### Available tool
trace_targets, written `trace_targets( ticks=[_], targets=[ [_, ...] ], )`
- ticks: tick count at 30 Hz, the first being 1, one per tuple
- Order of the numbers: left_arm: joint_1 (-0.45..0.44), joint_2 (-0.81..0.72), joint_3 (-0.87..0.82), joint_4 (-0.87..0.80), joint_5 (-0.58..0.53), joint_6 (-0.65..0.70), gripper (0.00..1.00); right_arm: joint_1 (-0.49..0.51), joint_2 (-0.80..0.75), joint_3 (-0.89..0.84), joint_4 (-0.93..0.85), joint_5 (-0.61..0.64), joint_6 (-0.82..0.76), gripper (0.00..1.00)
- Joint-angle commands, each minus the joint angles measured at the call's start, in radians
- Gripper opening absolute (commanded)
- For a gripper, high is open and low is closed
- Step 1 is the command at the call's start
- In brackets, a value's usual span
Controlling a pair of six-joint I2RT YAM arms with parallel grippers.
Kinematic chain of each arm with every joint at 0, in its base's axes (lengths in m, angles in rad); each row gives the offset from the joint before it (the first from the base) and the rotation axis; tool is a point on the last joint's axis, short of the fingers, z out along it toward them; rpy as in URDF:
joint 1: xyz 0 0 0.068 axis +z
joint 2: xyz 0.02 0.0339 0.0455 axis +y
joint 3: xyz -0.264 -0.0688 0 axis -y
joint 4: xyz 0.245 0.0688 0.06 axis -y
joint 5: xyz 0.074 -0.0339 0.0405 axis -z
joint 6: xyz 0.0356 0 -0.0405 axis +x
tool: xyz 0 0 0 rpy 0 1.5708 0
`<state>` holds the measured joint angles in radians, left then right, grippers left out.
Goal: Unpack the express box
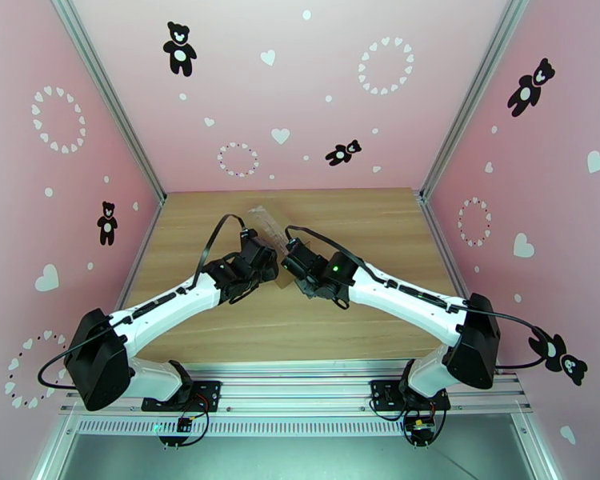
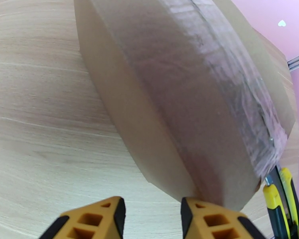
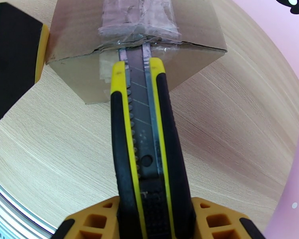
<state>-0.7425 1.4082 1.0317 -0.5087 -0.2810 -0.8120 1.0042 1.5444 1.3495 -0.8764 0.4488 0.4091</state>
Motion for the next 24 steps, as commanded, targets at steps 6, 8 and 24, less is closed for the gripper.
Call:
trace_targets(
  ticks=[6,8,24],
  targets=[
    [-0.025,0.039,0.030,0.054,0.043,-0.008,0.45,0.047,-0.004,0.037,0.066,-0.140,-0.028,0.00],
    [-0.025,0.036,0.028,0.049,0.041,-0.007,0.45,0.043,-0.008,0.036,0.070,-0.147,-0.031,0.00],
    [-0.025,0.014,0.011,0.041,0.037,-0.007,0.45,-0.064,-0.092,-0.036,0.108,-0.283,-0.001,0.00]
  ],
)
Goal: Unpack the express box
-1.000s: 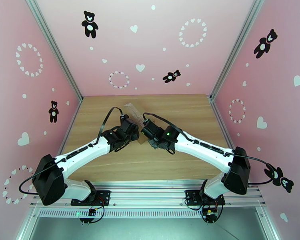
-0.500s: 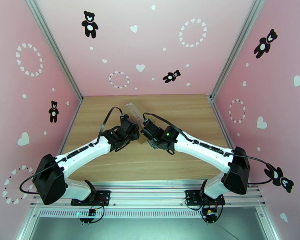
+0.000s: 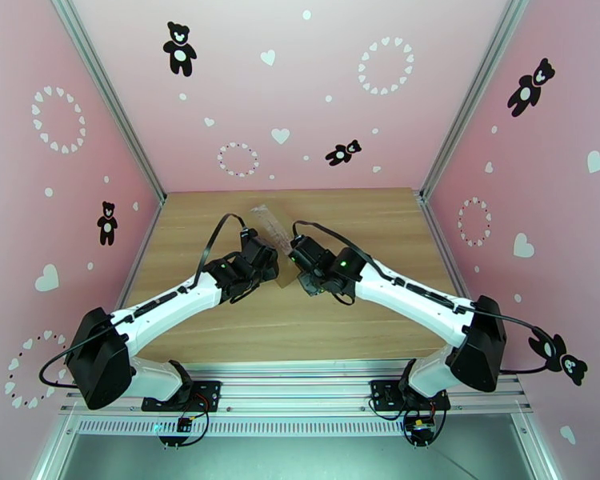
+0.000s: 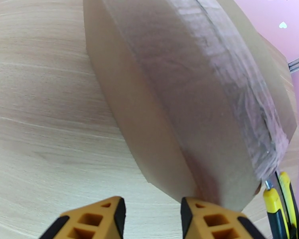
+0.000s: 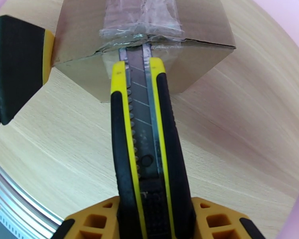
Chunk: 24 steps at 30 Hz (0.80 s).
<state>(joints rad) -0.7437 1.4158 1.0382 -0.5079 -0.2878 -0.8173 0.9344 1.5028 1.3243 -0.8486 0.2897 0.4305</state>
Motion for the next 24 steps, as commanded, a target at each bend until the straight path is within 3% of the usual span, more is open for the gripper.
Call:
trace_targets(
  ticks=[1,24],
  targets=[
    [-0.025,0.005,0.005,0.040,0.044,-0.001,0.45,0.004,-0.053,-0.010,0.080,-0.127,-0.022,0.00],
    [-0.049,0.004,0.057,-0.025,-0.027,0.004,0.45,0.078,0.007,0.018,0.041,-0.016,-0.053,0.00]
  ],
)
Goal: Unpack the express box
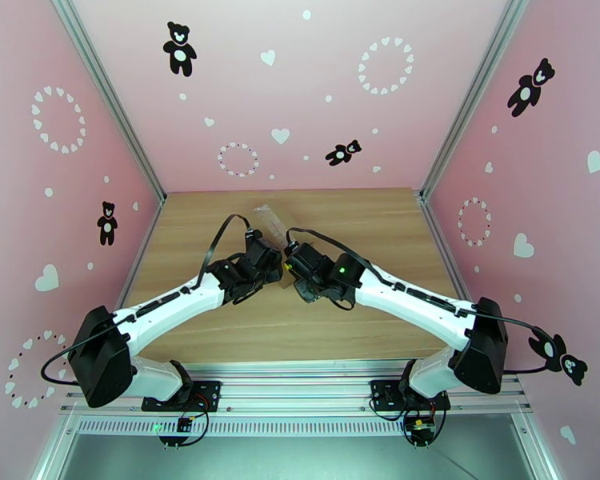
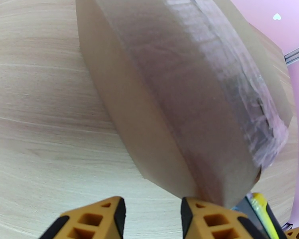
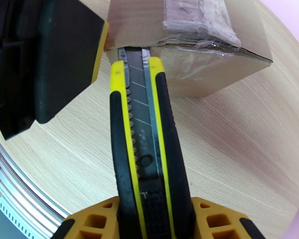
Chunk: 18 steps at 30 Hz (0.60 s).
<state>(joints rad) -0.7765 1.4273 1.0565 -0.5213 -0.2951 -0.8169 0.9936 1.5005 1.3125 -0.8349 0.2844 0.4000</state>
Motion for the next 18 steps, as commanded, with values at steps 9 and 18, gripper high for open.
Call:
trace_targets(
  ticks=[9,18],
  targets=[
    [-0.014,-0.059,0.087,-0.147,-0.165,0.060,0.46,0.020,-0.012,0.025,-0.006,0.039,-0.023,0.00],
    [0.022,-0.032,0.138,-0.081,-0.194,0.101,0.46,0.020,-0.022,0.013,-0.010,0.037,-0.008,0.00]
  ],
)
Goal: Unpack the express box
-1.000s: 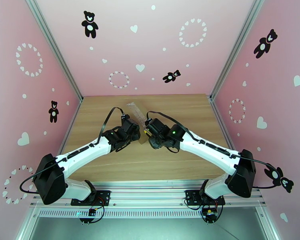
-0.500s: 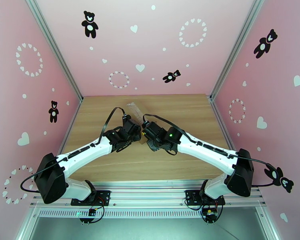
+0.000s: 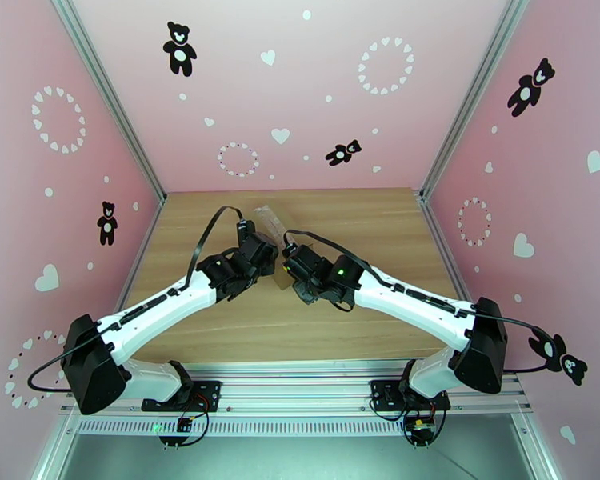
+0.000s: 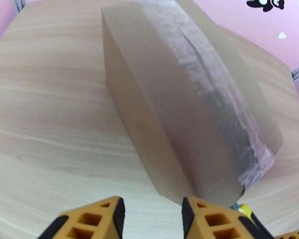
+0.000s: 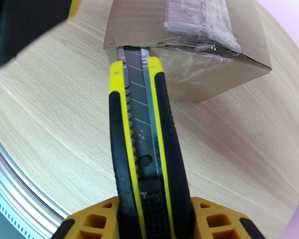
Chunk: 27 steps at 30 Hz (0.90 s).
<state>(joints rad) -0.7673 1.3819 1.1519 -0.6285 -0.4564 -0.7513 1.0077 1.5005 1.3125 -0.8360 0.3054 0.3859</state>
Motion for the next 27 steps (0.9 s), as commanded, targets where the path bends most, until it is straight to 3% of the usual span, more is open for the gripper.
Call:
trace_targets(
  ticks=[1,14,27],
  targets=[
    [0.017,0.025,0.057,0.039,-0.033,0.043,0.46,0.006,-0.022,0.011,-0.007,0.014,0.010,0.00],
    [0.140,0.243,0.269,0.151,0.116,0.116,0.46,0.006,-0.050,-0.008,-0.008,0.014,0.042,0.00],
    [0.167,0.416,0.360,0.191,0.213,0.104,0.45,0.010,-0.069,-0.021,-0.016,0.014,0.068,0.00]
  ],
)
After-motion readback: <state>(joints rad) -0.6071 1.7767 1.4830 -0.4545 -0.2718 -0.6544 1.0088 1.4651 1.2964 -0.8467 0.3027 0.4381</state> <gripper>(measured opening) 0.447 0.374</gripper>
